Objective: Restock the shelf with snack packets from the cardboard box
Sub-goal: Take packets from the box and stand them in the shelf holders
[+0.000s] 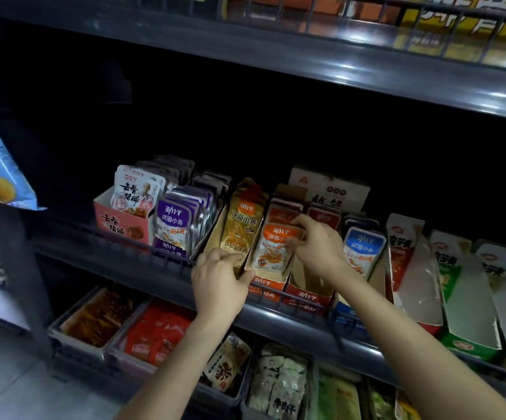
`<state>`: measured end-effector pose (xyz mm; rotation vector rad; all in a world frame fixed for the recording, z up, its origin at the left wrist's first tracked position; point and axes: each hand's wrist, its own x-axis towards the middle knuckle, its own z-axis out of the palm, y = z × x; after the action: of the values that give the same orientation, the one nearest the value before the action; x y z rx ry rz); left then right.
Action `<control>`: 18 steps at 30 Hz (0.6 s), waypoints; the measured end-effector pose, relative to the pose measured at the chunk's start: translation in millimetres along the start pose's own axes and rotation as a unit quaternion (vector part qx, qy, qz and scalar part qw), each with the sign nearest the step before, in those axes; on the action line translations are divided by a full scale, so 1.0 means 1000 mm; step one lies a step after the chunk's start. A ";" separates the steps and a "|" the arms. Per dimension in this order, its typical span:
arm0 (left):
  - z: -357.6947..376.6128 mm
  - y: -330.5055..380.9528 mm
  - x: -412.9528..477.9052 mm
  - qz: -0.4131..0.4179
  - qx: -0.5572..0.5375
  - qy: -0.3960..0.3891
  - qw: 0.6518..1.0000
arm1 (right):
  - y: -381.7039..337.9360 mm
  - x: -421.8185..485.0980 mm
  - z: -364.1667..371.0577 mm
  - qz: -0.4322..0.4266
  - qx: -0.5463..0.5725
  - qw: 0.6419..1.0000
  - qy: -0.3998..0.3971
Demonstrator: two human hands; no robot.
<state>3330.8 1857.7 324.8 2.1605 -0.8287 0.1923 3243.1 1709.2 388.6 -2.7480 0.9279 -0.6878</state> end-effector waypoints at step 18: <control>0.000 0.007 0.000 -0.049 -0.006 0.007 0.999 | 0.004 0.027 0.018 -0.033 -0.040 0.994 0.100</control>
<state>3326.7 1854.3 328.7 2.1796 -0.7126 0.1523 3268.3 1690.1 381.2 -2.8301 0.9257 -0.9722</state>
